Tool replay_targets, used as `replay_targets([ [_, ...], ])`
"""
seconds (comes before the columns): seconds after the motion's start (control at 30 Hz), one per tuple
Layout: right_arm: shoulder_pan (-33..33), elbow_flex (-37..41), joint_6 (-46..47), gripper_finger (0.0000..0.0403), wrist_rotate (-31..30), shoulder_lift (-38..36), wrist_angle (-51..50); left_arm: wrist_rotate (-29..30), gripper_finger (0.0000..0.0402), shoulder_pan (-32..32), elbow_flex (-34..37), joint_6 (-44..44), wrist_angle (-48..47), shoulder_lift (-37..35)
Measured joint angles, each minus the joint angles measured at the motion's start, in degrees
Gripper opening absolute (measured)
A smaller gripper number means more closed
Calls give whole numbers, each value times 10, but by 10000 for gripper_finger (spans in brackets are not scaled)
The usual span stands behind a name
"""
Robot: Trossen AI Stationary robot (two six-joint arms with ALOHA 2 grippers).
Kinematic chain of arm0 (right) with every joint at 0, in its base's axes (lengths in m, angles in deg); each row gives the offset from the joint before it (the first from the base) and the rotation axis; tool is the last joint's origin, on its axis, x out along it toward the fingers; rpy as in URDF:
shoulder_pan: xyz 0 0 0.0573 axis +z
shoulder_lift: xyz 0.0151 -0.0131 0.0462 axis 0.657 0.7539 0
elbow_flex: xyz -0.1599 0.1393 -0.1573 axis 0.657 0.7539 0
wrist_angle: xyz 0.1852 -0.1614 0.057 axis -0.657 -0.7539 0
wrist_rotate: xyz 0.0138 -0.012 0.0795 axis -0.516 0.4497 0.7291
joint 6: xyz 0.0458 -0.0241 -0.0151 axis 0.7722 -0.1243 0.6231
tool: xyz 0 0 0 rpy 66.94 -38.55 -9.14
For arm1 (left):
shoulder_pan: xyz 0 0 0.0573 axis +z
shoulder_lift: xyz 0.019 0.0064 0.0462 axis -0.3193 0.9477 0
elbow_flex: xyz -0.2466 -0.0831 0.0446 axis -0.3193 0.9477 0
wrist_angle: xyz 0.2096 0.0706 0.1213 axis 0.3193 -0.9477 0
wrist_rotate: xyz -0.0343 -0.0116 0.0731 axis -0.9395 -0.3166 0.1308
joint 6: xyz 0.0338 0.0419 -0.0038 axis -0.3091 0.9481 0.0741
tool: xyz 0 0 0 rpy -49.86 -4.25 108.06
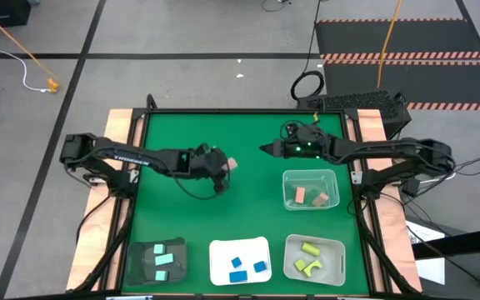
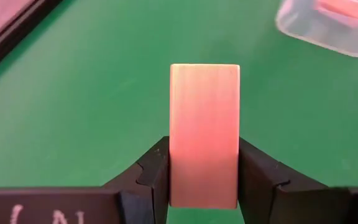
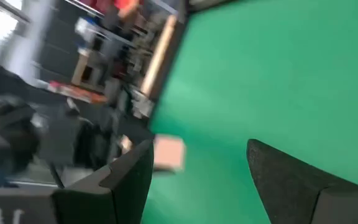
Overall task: Sort & place blocks by color
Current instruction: Put the brown block into the transparent bin
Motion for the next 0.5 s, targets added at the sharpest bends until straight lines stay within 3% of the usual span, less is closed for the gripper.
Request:
replay_targets([
  [0.2, 7, 0, 63, 247, 57, 84, 135, 40, 132, -28, 0, 8, 56, 2],
  [0.5, 52, -2, 119, 247, 57, 168, 266, 65, 132, 1, 0, 31, 100, 2],
])
